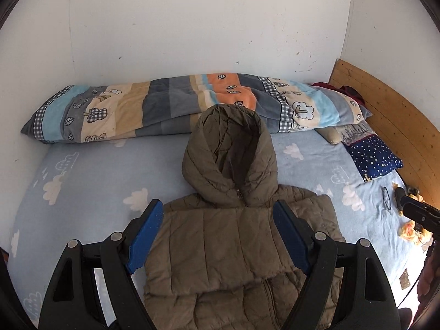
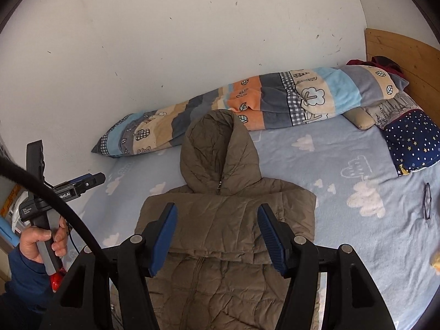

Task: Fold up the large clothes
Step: 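Move both grippers to the hood and close them on its rim, then lift the hood with both grippers and fold it over the jacket body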

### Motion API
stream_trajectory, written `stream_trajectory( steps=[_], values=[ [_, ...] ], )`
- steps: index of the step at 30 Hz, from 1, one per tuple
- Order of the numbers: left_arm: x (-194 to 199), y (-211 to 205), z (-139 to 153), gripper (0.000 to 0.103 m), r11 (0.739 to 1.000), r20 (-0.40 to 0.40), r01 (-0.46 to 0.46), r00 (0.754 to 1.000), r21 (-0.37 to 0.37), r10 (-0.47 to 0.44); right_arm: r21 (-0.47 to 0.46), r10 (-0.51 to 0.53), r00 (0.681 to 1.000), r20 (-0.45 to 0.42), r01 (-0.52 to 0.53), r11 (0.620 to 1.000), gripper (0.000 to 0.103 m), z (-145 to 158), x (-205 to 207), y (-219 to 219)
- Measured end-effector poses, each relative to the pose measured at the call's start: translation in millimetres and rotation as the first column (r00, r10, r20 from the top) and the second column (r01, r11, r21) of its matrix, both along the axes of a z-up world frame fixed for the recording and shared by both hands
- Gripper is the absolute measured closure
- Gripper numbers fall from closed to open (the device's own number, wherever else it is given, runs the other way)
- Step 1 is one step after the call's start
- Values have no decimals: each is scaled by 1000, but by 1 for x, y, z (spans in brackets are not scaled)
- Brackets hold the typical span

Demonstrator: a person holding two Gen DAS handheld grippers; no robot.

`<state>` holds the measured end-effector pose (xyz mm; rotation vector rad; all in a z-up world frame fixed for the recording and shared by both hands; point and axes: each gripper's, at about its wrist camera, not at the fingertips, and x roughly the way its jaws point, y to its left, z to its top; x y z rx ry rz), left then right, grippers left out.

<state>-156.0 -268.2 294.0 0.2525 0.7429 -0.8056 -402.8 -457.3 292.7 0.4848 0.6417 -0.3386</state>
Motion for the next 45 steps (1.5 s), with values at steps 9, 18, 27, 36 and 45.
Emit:
stream_trajectory(
  steps=[9,18,27,36,45],
  values=[
    [71,-69,-23,22,999,-51,0,999,49,3,-9,1,998,-66,-1,1000,35,-29,79,-59],
    [165,-129,-63,22,996,-165,-27,985,82,40,6,40,991,-131,-40,999,30,-42,166,-128],
    [249,-172,-112,22,997,-225,-32,973,71,48,65,112,978,-174,-102,993,29,-91,278,-175],
    [274,-211,-144,22,998,-216,16,976,68,-1,52,119,968,-221,-110,993,31,-129,365,-194],
    [262,-201,-149,88,997,-205,23,979,73,-7,-32,89,966,-242,-100,994,94,-134,364,-182]
  ],
)
